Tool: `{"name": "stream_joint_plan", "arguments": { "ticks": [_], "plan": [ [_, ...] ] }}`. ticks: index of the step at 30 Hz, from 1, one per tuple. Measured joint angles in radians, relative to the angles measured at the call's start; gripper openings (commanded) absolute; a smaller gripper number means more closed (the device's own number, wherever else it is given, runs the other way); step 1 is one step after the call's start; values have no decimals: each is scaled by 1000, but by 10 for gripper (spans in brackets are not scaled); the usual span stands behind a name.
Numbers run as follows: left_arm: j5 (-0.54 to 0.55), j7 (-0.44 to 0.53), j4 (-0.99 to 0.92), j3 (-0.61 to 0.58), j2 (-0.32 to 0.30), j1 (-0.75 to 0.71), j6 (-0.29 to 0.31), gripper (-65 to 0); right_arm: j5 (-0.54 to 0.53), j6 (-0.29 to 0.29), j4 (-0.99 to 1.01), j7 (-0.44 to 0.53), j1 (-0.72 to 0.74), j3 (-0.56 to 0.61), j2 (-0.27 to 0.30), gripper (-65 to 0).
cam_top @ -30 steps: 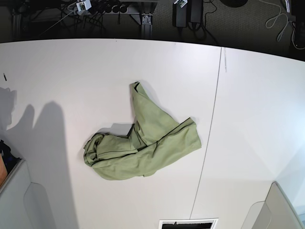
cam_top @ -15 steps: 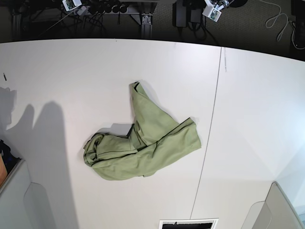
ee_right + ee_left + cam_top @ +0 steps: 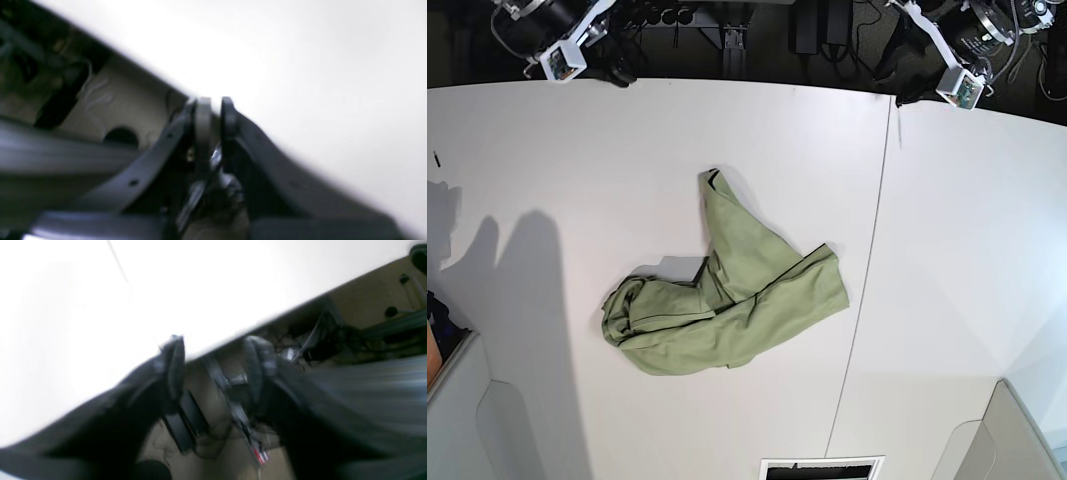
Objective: Layout the t-shirt on the table in an organized manner, then fold the t-shirt properly
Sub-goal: 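Reach both grippers down and grasp opposite ends of the green shirt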
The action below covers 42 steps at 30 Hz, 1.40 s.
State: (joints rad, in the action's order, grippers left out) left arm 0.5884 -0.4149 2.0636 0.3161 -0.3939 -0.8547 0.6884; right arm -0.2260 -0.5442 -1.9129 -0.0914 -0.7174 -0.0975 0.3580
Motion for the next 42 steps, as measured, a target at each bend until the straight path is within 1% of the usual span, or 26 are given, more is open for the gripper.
{"name": "stream_joint_plan", "arguments": {
  "ticks": [3,6,7,9,11,13,16,18,22,26,29,34,35,36,37,38,39,40,42],
  "plan": [
    [33,2,0,-2,-36,45,1,-275,-6,11,-2,-5,117,0,2,-563],
    [38,2,0,-28,-72,139,1,-276,-8,67,2,-54,240,0,-8,-511],
    [37,2,-2,-54,-87,180,-11,-276,-8,96,6,-81,281,0,-14,-489],
    [33,6,-8,-117,-94,270,-32,-276,1,159,14,-132,362,0,-38,-439],
    [2,8,-26,-203,-92,357,-45,-276,28,179,33,-152,436,-1,-65,-402],
    [-30,5,-58,-304,-84,447,-62,-276,55,177,67,-145,502,-1,-101,-380],
    [-84,4,-132,-422,-47,582,-96,-275,83,175,145,-154,592,-1,-159,-356],
    [-108,1,-199,-480,-11,664,-114,-275,112,176,197,-154,653,-1,-198,-341],
    [-167,3,-335,-567,77,790,-113,-275,174,173,305,-140,786,-1,-251,-315],
    [-207,14,-466,-602,159,881,-128,-275,222,177,451,-127,896,-3,-284,-303],
    [-220,27,-554,-603,200,938,-130,-276,252,163,566,-127,975,4,-306,-303],
    [-244,62,-700,-600,248,974,-132,-277,321,168,742,-122,1057,117,-309,-303],
    [-264,88,-727,-601,253,973,-131,-292,328,170,771,-121,1066,143,-309,-305],
    [-285,113,-749,-603,255,971,-131,-342,335,180,790,-120,1073,167,-309,-307],
    [-303,127,-768,-603,256,970,-132,-429,341,199,806,-119,1080,186,-309,-329],
    [-322,129,-781,-602,256,971,-132,-525,351,220,815,-118,1085,198,-309,-371],
    [-338,140,-790,-602,256,972,-131,-607,354,235,818,-118,1087,206,-309,-425],
    [-344,144,-796,-599,254,973,-130,-650,357,245,818,-118,1088,207,-309,-487],
    [-351,151,-802,-599,252,974,-127,-650,357,254,818,-118,1088,208,-309,-611]
  ]
}}
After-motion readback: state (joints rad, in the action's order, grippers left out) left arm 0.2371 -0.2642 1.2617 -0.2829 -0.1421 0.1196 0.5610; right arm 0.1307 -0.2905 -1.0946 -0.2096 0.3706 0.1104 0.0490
